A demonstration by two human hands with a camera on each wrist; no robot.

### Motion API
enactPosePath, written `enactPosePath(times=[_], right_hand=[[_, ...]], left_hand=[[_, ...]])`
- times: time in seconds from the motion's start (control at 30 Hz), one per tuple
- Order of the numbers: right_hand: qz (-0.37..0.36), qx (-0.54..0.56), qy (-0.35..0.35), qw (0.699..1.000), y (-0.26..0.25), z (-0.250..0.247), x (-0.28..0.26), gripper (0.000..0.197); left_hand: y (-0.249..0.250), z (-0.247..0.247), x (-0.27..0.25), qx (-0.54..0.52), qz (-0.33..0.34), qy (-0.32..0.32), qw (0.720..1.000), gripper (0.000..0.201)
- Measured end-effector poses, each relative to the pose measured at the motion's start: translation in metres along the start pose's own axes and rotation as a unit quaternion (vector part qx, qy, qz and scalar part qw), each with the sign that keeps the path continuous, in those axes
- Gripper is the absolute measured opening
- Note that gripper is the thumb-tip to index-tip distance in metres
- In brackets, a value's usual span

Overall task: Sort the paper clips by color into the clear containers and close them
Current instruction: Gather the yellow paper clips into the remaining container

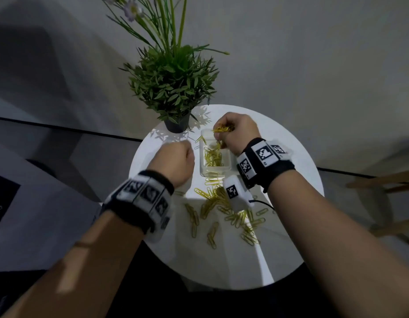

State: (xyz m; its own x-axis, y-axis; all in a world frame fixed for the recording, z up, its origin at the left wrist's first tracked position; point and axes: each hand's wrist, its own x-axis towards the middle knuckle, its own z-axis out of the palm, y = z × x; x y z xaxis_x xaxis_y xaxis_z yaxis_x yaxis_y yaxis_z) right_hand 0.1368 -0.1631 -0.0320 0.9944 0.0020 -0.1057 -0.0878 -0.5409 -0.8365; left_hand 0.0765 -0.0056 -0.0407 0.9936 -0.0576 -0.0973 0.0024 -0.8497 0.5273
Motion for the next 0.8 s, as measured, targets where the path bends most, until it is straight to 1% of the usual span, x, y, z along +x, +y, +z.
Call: enactPosePath(times=[0.07,0.1,0.17,0.23,0.3,0.33,0.4,0.43,0.5,0.57,0.63,0.7,0.8], right_hand=[[-0.003,-0.075,-0.046,0.996,0.001,0.006,-0.001,0.020],[-0.006,-0.111,-0.067,0.992,0.001,0.005,-0.002,0.025],[-0.010,-0.138,-0.079,0.987,0.002,-0.001,-0.005,0.038],[-0.017,-0.114,-0.060,0.992,0.004,-0.013,-0.011,0.047],[-0.018,-0.063,-0.025,0.998,0.012,-0.031,-0.022,0.047],[-0.011,-0.046,-0.013,0.999,0.019,-0.042,-0.031,0.043],[0.026,-0.061,-0.020,0.998,0.039,-0.062,-0.056,0.029],[0.061,-0.095,-0.037,0.993,0.051,-0.070,-0.069,0.028],[0.141,-0.199,-0.080,0.966,0.079,-0.080,-0.093,0.041],[0.185,-0.275,-0.108,0.937,0.099,-0.080,-0.109,0.051],[0.197,-0.293,-0.108,0.929,0.111,-0.075,-0.117,0.057],[0.190,-0.296,-0.101,0.931,0.115,-0.069,-0.121,0.061],[0.169,-0.294,-0.101,0.935,0.115,-0.059,-0.122,0.059]], left_hand=[[-0.010,0.011,-0.024,0.015,-0.022,-0.046,0.999,0.010],[-0.014,0.018,-0.035,0.024,-0.035,-0.073,0.996,0.018],[-0.017,0.033,-0.053,0.058,-0.055,-0.128,0.989,0.051],[-0.015,0.046,-0.066,0.073,-0.076,-0.179,0.978,0.081],[-0.011,0.055,-0.077,0.103,-0.077,-0.210,0.969,0.100],[-0.009,0.059,-0.081,0.119,-0.075,-0.213,0.967,0.103],[-0.007,0.066,-0.085,0.133,-0.072,-0.207,0.966,0.101],[-0.005,0.068,-0.086,0.133,-0.072,-0.204,0.967,0.097],[-0.003,0.070,-0.085,0.124,-0.071,-0.193,0.971,0.084],[-0.001,0.069,-0.080,0.112,-0.054,-0.167,0.978,0.059],[-0.001,0.060,-0.070,0.095,-0.040,-0.136,0.985,0.038],[-0.001,0.047,-0.047,0.028,-0.053,-0.084,0.995,0.032],[0.003,0.025,0.000,-0.071,-0.064,0.032,0.995,0.028]])
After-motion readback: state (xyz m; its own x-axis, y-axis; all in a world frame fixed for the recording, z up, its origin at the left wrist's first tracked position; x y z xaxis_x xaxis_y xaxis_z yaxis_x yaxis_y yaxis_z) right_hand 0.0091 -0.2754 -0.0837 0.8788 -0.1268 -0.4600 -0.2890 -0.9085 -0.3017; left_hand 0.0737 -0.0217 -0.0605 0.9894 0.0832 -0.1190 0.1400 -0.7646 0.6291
